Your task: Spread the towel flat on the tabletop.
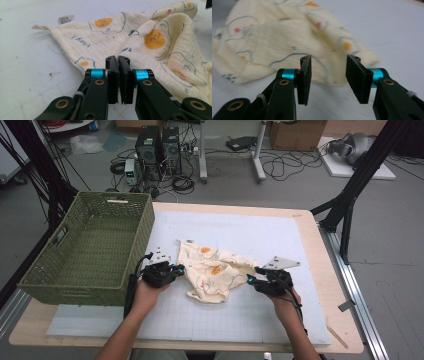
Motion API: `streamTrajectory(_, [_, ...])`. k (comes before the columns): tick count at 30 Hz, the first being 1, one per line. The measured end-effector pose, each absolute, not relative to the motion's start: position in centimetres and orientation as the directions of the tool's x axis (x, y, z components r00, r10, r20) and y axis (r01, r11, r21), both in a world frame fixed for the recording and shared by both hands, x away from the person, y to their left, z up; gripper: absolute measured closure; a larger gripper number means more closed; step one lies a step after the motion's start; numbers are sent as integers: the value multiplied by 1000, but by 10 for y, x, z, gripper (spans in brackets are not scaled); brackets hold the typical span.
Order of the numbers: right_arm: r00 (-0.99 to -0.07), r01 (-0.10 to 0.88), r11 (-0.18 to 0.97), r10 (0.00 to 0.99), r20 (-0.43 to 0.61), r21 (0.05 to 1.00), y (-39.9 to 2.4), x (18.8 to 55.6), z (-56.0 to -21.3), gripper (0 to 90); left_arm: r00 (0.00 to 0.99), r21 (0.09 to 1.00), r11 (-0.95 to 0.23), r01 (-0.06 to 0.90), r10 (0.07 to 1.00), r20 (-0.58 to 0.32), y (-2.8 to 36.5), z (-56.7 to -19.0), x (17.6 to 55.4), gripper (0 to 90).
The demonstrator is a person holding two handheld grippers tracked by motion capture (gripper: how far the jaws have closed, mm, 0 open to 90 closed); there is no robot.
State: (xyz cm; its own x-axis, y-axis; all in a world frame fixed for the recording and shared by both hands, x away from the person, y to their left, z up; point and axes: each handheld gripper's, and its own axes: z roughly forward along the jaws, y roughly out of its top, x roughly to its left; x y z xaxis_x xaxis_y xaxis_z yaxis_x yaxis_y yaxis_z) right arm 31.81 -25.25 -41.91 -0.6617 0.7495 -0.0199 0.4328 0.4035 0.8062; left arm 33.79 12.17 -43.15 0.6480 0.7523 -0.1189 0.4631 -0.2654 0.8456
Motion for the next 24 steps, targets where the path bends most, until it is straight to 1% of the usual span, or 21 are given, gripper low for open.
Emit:
streamTrajectory(1, [-692,425,428,721,-19,798,-244,318,-422,570,646,846,-261,464,754,-121,122,-432,338,858])
streamTrajectory(3, [-723,410,461,690,-28,787,-233,318,-426,577,646,849,-259,461,754,-120,122,-433,337,858])
streamTrajectory(8, [-757,420,458,653,25,784,-216,318,-433,597,645,857,-248,451,755,-121,120,-433,337,857])
streamTrajectory(11, [-767,426,483,642,22,765,-207,319,-440,622,645,859,-242,450,754,-126,119,-432,336,857])
streamTrajectory(13, [-768,438,507,640,17,742,-203,322,-447,678,645,860,-239,451,754,-128,119,-432,336,856])
streamTrajectory(14, [-763,437,500,646,14,748,-203,322,-448,733,644,861,-237,451,754,-129,119,-432,336,856])
streamTrajectory(15, [-764,432,504,646,6,748,-204,323,-448,813,644,861,-238,449,754,-128,119,-432,336,856])
streamTrajectory(16, [-761,435,502,648,9,747,-206,324,-447,859,644,862,-237,448,754,-128,119,-432,336,856])
streamTrajectory(18, [-758,447,490,651,27,748,-211,326,-447,868,641,863,-236,448,757,-126,119,-432,337,856])
streamTrajectory(20, [-752,436,515,659,-16,738,-213,325,-445,871,635,862,-233,449,762,-125,120,-432,337,856])
streamTrajectory(24, [-711,459,499,703,-34,735,-228,328,-441,871,616,860,-231,456,779,-117,121,-433,339,857])
